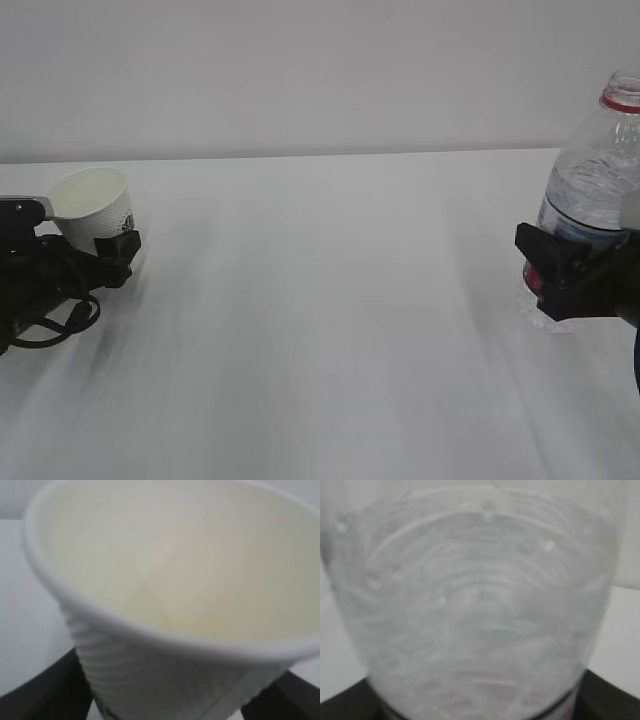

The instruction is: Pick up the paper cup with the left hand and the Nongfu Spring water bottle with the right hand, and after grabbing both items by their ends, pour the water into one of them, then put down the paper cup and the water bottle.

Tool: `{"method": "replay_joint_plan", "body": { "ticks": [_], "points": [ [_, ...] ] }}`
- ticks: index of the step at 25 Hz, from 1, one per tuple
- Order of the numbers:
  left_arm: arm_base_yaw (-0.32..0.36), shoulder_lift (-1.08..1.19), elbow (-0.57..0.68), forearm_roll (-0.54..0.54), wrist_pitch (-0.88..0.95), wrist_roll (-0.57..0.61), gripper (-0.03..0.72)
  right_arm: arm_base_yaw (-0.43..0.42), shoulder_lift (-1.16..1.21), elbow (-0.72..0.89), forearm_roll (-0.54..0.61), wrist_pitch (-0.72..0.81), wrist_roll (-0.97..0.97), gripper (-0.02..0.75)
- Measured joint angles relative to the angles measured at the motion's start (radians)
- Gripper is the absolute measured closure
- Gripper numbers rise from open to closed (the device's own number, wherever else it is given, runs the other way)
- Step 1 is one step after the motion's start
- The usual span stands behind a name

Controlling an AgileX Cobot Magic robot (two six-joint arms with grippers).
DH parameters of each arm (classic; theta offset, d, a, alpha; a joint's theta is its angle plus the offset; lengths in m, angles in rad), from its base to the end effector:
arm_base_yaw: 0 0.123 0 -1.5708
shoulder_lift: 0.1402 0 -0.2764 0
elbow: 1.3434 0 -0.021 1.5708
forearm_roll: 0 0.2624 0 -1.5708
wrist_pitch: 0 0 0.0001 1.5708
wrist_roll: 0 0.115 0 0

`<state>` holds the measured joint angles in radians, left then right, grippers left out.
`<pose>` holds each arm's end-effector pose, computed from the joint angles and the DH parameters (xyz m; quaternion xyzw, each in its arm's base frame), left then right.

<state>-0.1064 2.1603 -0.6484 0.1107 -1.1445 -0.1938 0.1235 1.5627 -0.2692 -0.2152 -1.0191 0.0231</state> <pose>0.3499 -0.0490 0.0405 0.0137 0.7991 -0.1160 0.5898 0.2559 0.0528 0.1370 -0.1400 0.7596 0.0809 0.6300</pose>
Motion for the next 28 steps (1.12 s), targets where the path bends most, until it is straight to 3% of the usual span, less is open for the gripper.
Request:
{"method": "replay_joint_plan", "body": {
  "ticks": [7,14,20,28],
  "points": [
    [0.000,0.000,0.000,0.025,0.000,0.000,0.136,0.000,0.000,0.000,0.000,0.000,-0.002,0.256],
    [0.000,-0.045,0.000,0.117,0.000,0.000,0.137,0.000,0.000,0.000,0.000,0.000,-0.002,0.256],
    [0.000,-0.103,0.000,0.309,0.000,-0.008,0.137,0.000,0.000,0.000,0.000,0.002,-0.002,0.256],
    [0.000,-0.132,0.000,0.497,0.000,-0.175,0.139,0.000,0.000,0.000,0.000,-0.003,-0.002,0.256]
  ]
}}
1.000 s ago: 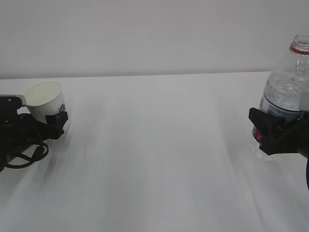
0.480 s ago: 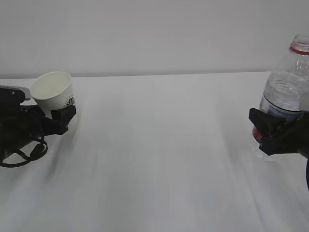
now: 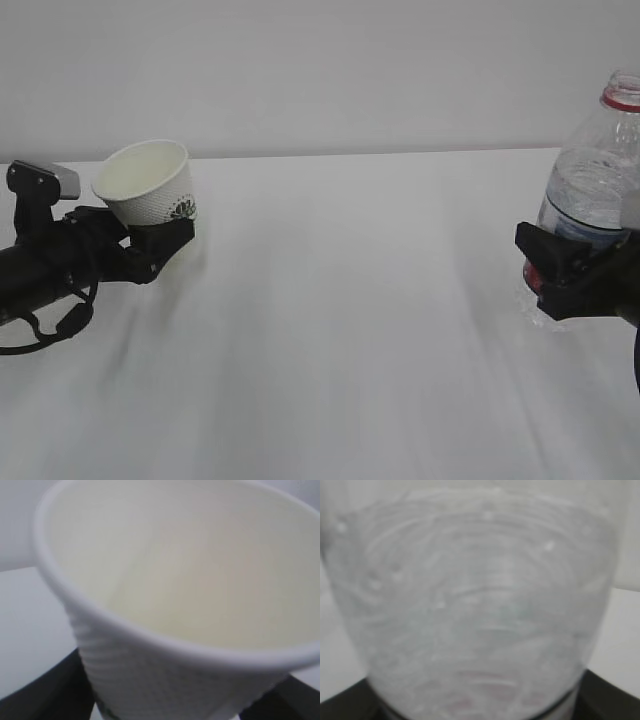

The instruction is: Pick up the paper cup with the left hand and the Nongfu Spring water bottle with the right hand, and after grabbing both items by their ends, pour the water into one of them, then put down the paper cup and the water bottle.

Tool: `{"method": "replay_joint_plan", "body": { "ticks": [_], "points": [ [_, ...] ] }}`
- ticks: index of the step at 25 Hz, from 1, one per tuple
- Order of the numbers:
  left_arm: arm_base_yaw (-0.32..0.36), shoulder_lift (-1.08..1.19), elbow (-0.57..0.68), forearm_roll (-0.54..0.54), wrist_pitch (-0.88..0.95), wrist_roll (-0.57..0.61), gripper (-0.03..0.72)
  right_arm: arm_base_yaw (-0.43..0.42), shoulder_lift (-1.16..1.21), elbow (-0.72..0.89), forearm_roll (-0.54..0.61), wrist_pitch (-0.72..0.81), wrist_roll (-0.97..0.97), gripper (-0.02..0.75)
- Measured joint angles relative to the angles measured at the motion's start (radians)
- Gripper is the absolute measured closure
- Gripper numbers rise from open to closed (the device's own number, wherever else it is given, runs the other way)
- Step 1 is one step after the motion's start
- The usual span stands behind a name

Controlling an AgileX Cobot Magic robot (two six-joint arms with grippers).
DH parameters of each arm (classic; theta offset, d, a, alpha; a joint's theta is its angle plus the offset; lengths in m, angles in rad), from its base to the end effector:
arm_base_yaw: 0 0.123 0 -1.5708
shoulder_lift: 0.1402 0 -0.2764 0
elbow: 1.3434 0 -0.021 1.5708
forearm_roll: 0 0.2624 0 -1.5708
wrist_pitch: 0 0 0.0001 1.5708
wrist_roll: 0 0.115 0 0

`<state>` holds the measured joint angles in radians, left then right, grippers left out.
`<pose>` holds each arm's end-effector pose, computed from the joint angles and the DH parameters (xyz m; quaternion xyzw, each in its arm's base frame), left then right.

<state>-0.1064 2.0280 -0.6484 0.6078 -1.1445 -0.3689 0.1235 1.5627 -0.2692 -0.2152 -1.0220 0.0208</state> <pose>0.3352 -0.0959 0.0828 0.1747 0.7520 -0.2687 0.5759 0.2559 0.0529 0.1373 -0.1408 0.7585 0.0804 0.6312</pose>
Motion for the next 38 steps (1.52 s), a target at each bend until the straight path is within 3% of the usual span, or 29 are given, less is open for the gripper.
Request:
{"method": "replay_joint_plan", "body": {
  "ticks": [17,22,31,38],
  "points": [
    [-0.017,0.000,0.000,0.442,0.000,-0.168,0.139,0.000,0.000,0.000,0.000,0.002,-0.002,0.256],
    [-0.095,0.000,0.000,0.457,0.000,-0.177,0.139,0.000,0.000,0.000,0.000,0.002,-0.002,0.256],
    [-0.277,0.000,-0.002,0.384,0.000,-0.179,0.141,0.000,-0.003,0.000,0.000,0.056,-0.002,0.256],
    [-0.376,0.000,-0.051,0.369,0.000,-0.182,0.141,0.000,-0.085,0.000,-0.016,0.179,0.016,0.256]
  ]
}}
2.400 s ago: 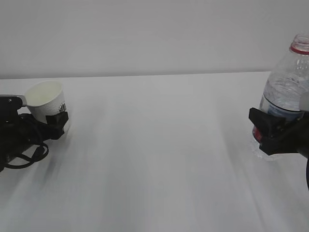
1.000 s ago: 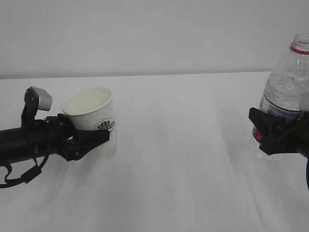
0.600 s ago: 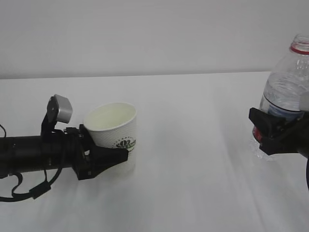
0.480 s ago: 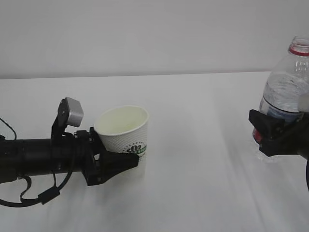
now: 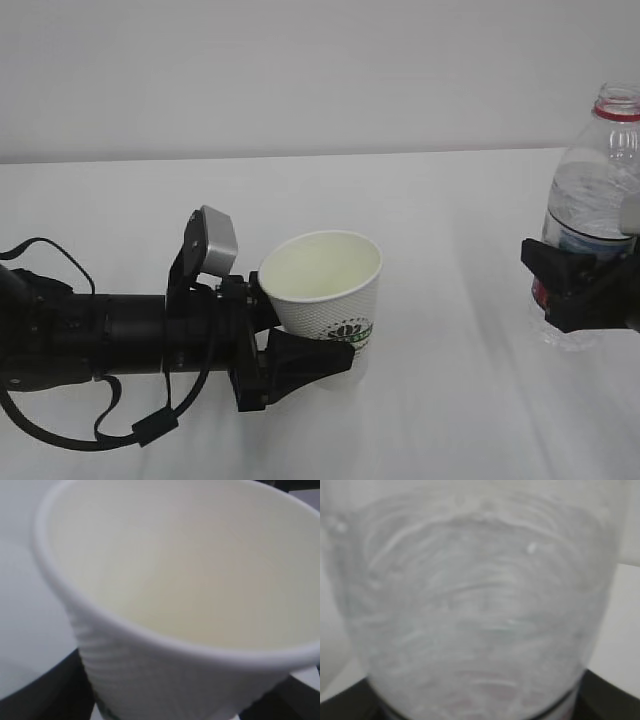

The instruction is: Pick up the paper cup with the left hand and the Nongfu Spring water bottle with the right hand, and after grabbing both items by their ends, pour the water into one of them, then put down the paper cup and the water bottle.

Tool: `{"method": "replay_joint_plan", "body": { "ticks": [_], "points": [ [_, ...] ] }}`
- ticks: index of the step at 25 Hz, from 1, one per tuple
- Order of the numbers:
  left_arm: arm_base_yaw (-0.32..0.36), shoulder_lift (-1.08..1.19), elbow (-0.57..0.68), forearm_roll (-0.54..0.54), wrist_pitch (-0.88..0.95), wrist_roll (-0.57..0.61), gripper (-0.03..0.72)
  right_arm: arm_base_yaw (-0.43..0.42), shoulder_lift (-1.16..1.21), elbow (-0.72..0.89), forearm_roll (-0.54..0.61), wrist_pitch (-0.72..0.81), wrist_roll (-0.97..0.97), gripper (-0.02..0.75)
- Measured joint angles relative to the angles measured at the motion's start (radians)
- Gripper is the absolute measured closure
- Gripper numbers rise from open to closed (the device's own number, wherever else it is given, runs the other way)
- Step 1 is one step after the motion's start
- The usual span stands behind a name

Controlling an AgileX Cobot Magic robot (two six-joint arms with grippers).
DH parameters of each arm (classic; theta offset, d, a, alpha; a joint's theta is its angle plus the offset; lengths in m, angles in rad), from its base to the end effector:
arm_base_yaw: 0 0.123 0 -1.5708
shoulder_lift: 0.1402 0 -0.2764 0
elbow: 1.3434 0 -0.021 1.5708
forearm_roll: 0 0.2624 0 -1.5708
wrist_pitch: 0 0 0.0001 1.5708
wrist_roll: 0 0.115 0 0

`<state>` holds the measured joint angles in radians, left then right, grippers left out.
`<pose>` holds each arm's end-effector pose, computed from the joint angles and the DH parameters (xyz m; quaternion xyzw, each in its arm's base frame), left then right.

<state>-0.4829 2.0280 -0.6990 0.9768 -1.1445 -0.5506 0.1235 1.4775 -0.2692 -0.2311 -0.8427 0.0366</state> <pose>0.2528 -0.2305 0.0838 0.4084 0.6683 -0.4549 0.4239 0.2501 0.0508 0.1392 -0.1474 0.7874 0.0703 0.5944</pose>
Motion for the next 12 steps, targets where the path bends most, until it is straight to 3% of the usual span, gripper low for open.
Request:
{"method": "replay_joint_plan", "body": {
  "ticks": [12],
  "points": [
    [-0.056,0.000,-0.016,-0.011,0.006,-0.009,0.141,0.000,-0.166,0.004,-0.037,0.175,0.002,0.256]
  ]
}}
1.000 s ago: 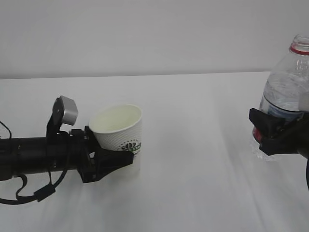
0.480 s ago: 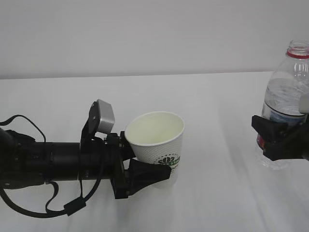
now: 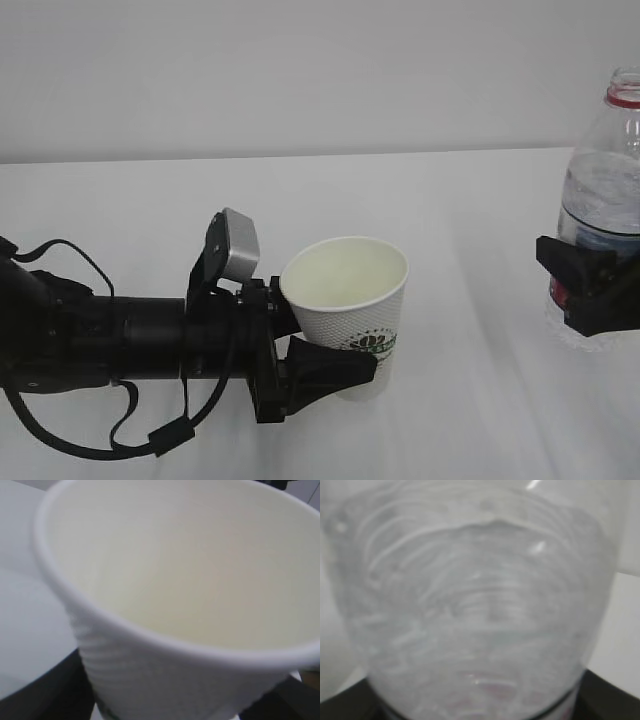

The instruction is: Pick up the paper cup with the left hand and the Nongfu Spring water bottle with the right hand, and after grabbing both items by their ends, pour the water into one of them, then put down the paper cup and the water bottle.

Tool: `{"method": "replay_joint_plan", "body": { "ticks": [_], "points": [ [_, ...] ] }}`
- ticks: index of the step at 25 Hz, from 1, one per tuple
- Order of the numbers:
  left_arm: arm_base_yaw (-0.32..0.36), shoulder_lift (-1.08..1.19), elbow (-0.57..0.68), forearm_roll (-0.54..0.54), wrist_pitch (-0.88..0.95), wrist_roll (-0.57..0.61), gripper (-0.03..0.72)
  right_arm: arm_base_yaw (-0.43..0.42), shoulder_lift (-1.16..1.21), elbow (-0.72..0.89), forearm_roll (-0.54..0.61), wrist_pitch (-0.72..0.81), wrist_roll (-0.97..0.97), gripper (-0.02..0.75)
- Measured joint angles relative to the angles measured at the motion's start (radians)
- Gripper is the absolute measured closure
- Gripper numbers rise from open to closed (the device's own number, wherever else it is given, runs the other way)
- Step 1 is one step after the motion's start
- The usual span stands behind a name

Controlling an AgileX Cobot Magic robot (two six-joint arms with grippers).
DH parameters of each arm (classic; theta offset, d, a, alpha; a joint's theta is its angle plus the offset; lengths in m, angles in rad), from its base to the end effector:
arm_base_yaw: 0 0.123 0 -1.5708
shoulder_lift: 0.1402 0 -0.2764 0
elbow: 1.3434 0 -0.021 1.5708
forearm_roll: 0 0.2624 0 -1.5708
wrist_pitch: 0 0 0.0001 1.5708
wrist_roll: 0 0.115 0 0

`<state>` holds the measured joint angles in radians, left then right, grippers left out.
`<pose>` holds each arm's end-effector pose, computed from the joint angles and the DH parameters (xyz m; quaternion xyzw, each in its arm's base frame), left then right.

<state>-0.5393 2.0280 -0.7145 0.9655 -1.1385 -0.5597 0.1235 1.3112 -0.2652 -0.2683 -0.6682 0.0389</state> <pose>0.2443 -0.2462 0.0863 0.4214 0.6575 -0.4655 0.4164 0.2389 0.0487 0.1602 -0.1672 0.7885 0.0518 0.5897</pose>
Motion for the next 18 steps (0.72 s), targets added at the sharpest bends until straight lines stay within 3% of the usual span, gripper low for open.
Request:
{"method": "replay_joint_plan", "body": {
  "ticks": [11,18],
  "points": [
    [-0.056,0.000,0.000,0.030,0.021,-0.002,0.142,0.000,-0.132,0.005,-0.004,0.149,0.006,0.256],
    [-0.083,0.000,-0.002,0.043,0.084,-0.002,0.142,0.000,-0.147,0.005,-0.080,0.227,0.006,0.256]
  ]
}}
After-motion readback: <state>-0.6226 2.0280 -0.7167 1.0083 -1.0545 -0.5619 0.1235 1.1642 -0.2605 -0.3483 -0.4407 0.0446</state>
